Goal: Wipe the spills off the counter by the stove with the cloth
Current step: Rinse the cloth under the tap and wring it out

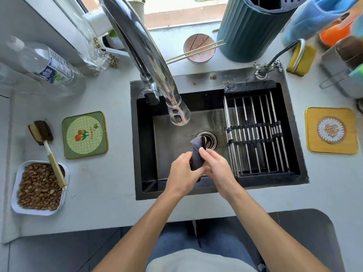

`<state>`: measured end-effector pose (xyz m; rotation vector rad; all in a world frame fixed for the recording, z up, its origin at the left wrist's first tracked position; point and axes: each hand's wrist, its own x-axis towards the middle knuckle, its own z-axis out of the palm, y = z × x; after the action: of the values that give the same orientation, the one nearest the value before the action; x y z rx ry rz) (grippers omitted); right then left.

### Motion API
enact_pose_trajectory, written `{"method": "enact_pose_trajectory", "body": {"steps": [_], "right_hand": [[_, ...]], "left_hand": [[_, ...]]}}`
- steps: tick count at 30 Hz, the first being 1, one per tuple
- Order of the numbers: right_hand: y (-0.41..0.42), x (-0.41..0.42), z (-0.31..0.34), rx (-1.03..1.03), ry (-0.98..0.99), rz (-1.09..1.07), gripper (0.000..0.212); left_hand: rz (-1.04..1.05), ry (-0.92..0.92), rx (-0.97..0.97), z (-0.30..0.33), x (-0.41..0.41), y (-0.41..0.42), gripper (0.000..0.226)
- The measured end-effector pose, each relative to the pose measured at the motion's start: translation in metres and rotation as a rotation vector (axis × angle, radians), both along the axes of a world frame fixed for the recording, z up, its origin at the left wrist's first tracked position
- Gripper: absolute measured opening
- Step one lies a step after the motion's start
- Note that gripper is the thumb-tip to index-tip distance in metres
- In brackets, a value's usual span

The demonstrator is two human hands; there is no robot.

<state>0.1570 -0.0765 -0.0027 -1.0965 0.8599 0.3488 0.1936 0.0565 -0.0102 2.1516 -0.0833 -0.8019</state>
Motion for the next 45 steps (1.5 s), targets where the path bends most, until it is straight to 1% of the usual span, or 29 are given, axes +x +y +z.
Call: {"method": "enact_pose_trajectory", "body": {"steps": [3, 6, 9, 10, 12, 14, 16, 17, 19, 21, 23, 25, 27, 31, 36, 38, 40, 41, 42, 43, 45], "right_hand": [[0.000, -0.003, 0.010, 0.054, -0.032, -0.028, 0.031], [-0.006, -0.007, 0.018, 0.062, -0.041, -0.020, 0.037], [-0.010, -0.009, 0.024, -0.078, -0.052, 0.058, 0.036], [-0.011, -0.010, 0.025, -0.123, -0.057, 0.083, 0.036], [-0.012, -0.011, 0.029, -0.179, -0.076, 0.111, 0.034], [-0.015, -0.014, 0.032, -0.306, -0.106, 0.148, 0.034], [-0.018, -0.018, 0.034, -0.448, -0.153, 0.204, 0.039], [-0.018, -0.021, 0.036, -0.487, -0.168, 0.226, 0.040], [-0.016, -0.028, 0.040, -0.521, -0.180, 0.241, 0.037], [-0.013, -0.036, 0.043, -0.503, -0.177, 0.216, 0.033], [-0.013, -0.041, 0.042, -0.442, -0.155, 0.140, 0.033], [-0.013, -0.048, 0.042, -0.356, -0.118, 0.020, 0.036], [-0.017, -0.057, 0.041, -0.319, -0.076, -0.103, 0.038], [-0.022, -0.080, 0.040, -0.330, -0.032, -0.228, 0.037], [-0.032, -0.106, 0.038, -0.347, 0.072, -0.486, 0.034], [-0.038, -0.117, 0.038, -0.316, 0.137, -0.584, 0.039], [-0.048, -0.129, 0.039, -0.159, 0.146, -0.663, 0.055], [-0.053, -0.136, 0.040, -0.100, 0.141, -0.664, 0.064], [-0.058, -0.143, 0.041, -0.099, 0.146, -0.629, 0.070], [-0.062, -0.148, 0.042, -0.150, 0.167, -0.582, 0.070], [-0.071, -0.161, 0.041, -0.269, 0.217, -0.541, 0.059]], "left_hand": [[0.122, 0.113, -0.158, 0.017, -0.004, 0.003, 0.044], [0.182, 0.243, -0.277, 0.028, -0.001, 0.008, 0.035], [0.258, 0.394, -0.359, 0.033, -0.001, 0.011, 0.032], [0.290, 0.452, -0.410, 0.033, -0.003, 0.012, 0.031], [0.360, 0.573, -0.568, 0.031, -0.005, 0.014, 0.034], [0.398, 0.658, -0.652, 0.032, -0.006, 0.016, 0.038], [0.341, 0.687, -0.653, 0.035, -0.008, 0.014, 0.043], [0.308, 0.679, -0.630, 0.037, -0.010, 0.011, 0.046], [0.282, 0.608, -0.557, 0.039, -0.014, 0.004, 0.045], [0.302, 0.566, -0.534, 0.039, -0.017, -0.001, 0.040], [0.305, 0.579, -0.549, 0.037, -0.016, -0.002, 0.036], [0.270, 0.599, -0.547, 0.037, -0.014, -0.003, 0.033], [0.253, 0.620, -0.538, 0.037, -0.012, -0.005, 0.031], [0.195, 0.596, -0.479, 0.040, -0.015, -0.020, 0.025], [0.064, 0.487, -0.367, 0.042, -0.029, -0.050, 0.014], [-0.003, 0.496, -0.350, 0.044, -0.040, -0.063, 0.014], [-0.090, 0.524, -0.385, 0.047, -0.055, -0.075, 0.017], [-0.143, 0.532, -0.414, 0.048, -0.063, -0.080, 0.020], [-0.201, 0.542, -0.440, 0.050, -0.071, -0.084, 0.022], [-0.255, 0.568, -0.471, 0.051, -0.078, -0.089, 0.023], [-0.296, 0.670, -0.519, 0.054, -0.087, -0.102, 0.024]]}}
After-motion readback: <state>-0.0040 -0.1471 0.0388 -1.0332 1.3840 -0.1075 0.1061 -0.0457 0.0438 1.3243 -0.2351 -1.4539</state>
